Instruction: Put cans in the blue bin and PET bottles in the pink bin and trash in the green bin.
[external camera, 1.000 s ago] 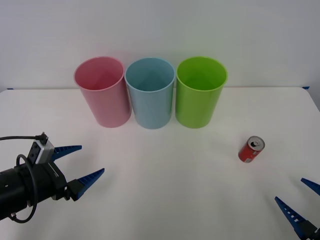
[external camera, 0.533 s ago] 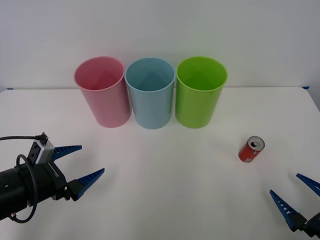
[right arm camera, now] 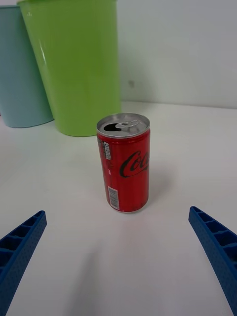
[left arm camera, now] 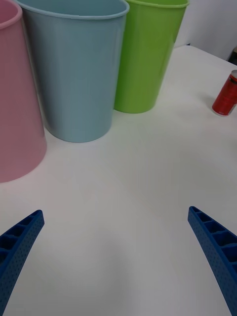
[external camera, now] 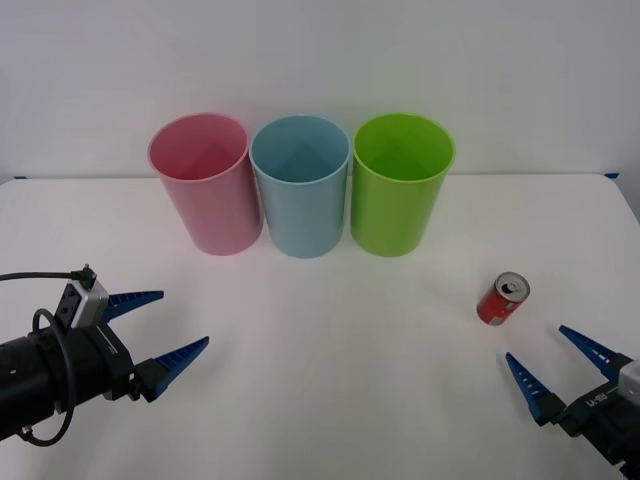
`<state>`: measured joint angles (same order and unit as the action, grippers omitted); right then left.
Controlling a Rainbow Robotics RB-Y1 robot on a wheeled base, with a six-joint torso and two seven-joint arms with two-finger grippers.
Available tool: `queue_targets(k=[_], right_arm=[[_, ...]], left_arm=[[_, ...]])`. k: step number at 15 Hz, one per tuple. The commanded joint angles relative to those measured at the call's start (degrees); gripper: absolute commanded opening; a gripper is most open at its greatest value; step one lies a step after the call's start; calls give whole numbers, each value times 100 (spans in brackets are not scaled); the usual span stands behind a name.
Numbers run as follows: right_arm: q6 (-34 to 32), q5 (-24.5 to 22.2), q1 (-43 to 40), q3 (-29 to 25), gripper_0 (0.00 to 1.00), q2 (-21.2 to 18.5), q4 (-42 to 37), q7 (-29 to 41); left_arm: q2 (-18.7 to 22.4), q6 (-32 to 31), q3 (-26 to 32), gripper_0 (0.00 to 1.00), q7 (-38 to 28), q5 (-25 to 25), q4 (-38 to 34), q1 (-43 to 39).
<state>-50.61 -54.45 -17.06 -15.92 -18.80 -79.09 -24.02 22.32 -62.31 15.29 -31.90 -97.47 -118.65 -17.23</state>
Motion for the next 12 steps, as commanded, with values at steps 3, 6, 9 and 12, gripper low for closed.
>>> queue_targets(k=[3,6,9,12], right_arm=[[535,-154,317,124,100,281,-1,-24],[886,-145,440,335,100,325,-1,-24],[1106,-136,546,458,100,351,-1,-6],[1370,-22,669,616,100,351,-1,-6]], left_arm=[[0,0,0,100,0,0,0,0],[0,0,0,100,0,0,0,0],[0,0,0,100,0,0,0,0],[0,0,0,100,0,0,0,0]])
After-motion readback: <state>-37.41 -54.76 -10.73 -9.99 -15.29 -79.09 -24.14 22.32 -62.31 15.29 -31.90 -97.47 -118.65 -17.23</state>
